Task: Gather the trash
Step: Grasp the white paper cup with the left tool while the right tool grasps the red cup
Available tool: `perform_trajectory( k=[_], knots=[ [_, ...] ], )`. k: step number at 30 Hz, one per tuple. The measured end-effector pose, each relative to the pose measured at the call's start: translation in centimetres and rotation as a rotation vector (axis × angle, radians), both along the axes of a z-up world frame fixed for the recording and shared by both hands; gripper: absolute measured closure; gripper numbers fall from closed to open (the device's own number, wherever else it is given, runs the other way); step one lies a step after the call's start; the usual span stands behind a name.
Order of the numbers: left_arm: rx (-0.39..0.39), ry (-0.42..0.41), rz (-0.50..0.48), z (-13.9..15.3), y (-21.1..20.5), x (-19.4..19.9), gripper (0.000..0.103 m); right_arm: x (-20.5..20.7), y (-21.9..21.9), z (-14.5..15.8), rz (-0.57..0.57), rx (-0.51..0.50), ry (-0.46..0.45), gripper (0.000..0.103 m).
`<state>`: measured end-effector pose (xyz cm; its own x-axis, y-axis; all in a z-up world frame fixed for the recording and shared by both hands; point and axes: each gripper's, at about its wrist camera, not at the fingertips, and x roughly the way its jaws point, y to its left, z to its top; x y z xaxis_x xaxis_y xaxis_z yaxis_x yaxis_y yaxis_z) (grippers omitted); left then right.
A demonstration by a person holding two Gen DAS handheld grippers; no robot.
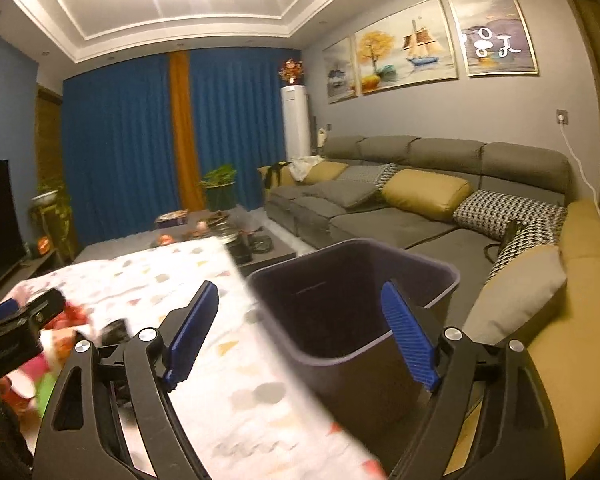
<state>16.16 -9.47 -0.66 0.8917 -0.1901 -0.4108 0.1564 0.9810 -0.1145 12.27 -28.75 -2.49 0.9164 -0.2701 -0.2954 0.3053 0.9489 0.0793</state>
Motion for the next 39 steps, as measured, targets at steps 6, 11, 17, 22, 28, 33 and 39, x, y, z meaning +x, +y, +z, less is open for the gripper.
perform_trajectory(
  k=[6,11,17,22,28,33,39],
  knots=[
    [0.033,0.016,0.101,-1.4,6.8,-4.6,0.007,-0.7,5.3,-0.9,0.114,0.0,0.028,0.021],
    [-0.011,0.032,0.179,-2.0,12.3,-7.3,0.007,-0.8,10.1,-2.2,0.218,0.017,0.069,0.021],
    [-0.011,0.044,0.21,-3.0,16.0,-10.1,0.007,-1.0,15.1,-3.1,0.314,0.001,0.1,0.021],
    [0.02,0.094,0.213,-5.4,18.2,-11.4,0.007,-1.2,18.2,-3.8,0.371,-0.018,0.115,0.021],
    [0.006,0.162,0.221,-7.5,19.9,-11.3,0.013,-0.9,20.7,-4.2,0.41,-0.028,0.128,0.021],
    [-0.015,0.227,0.2,-8.6,20.7,-10.1,0.04,-0.5,22.2,-4.5,0.436,-0.043,0.144,0.021],
    [-0.068,0.296,0.18,-9.9,21.6,-8.8,0.086,0.0,24.6,-5.1,0.476,-0.074,0.16,0.022]
  ],
)
